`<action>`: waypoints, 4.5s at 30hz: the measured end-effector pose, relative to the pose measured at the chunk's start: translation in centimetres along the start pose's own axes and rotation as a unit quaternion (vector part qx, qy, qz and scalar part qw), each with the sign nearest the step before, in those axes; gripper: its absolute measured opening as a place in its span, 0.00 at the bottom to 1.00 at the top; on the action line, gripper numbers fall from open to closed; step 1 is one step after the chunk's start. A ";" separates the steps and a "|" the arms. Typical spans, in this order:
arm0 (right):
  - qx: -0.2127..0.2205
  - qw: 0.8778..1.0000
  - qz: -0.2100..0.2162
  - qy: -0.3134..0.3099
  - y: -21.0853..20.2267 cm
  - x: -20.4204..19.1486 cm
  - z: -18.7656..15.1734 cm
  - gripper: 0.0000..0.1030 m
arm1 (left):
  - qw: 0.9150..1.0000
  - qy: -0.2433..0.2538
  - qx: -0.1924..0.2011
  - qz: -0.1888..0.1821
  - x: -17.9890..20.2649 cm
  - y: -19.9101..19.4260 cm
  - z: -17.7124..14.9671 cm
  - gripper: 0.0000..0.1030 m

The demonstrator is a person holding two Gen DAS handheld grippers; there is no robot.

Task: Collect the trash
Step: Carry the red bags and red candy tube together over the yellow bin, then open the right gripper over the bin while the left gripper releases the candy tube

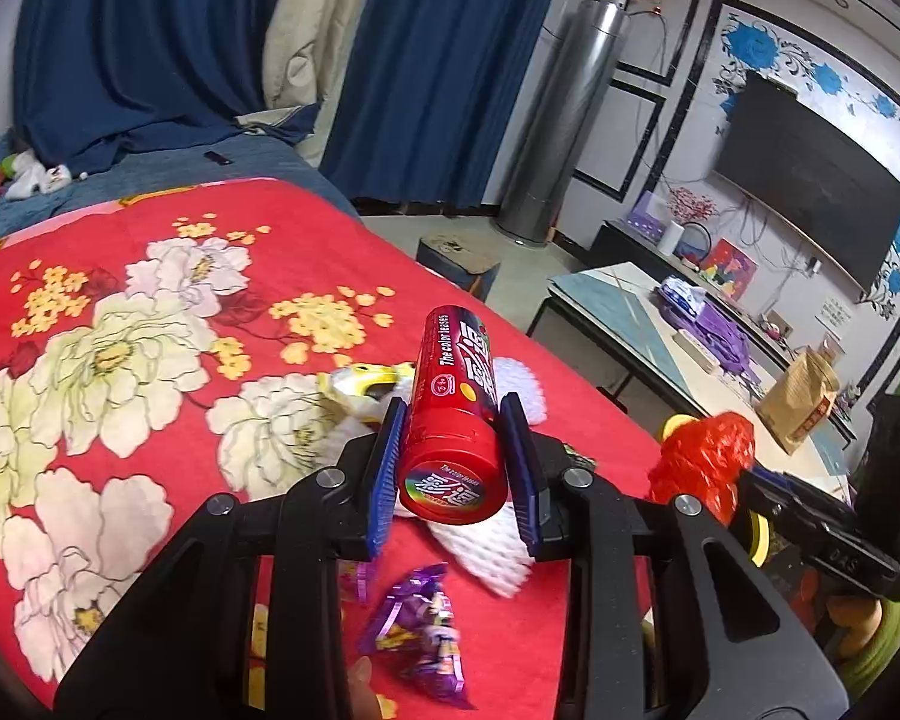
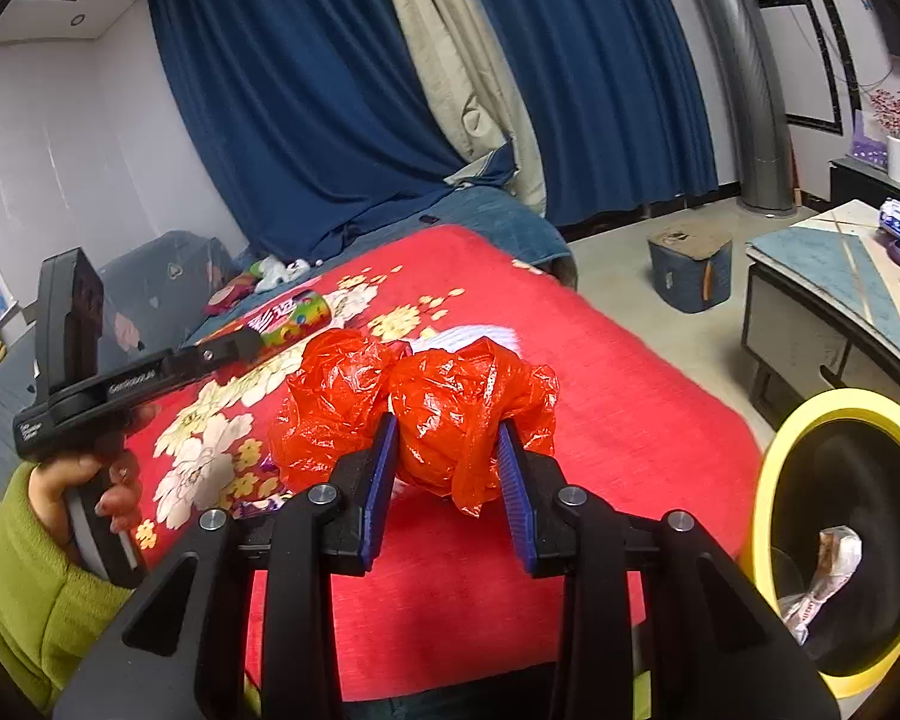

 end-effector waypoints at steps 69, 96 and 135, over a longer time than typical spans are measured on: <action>0.118 0.968 -0.210 0.076 -15.6 16.3 -0.5 0.31 | 0.973 0.146 -0.051 -0.168 25.7 4.4 -6.2 0.24; 0.070 0.940 -0.287 0.172 -16.8 25.2 -5.9 0.32 | 0.951 0.216 -0.116 -0.189 31.7 9.6 -12.4 0.24; 0.090 0.930 -0.319 0.160 -18.4 23.8 -5.0 0.89 | 0.975 0.169 -0.081 -0.120 27.2 8.3 -9.7 0.90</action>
Point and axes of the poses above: each gripper's, at about its wrist camera, not at the fingertips, and y roughly the way its jaws point, x to its right, z to its top, the point moved 6 cm from there along y, roughly the way its jaws point, and after that the axes turned 13 degrees about z, right-handed, at the moved point
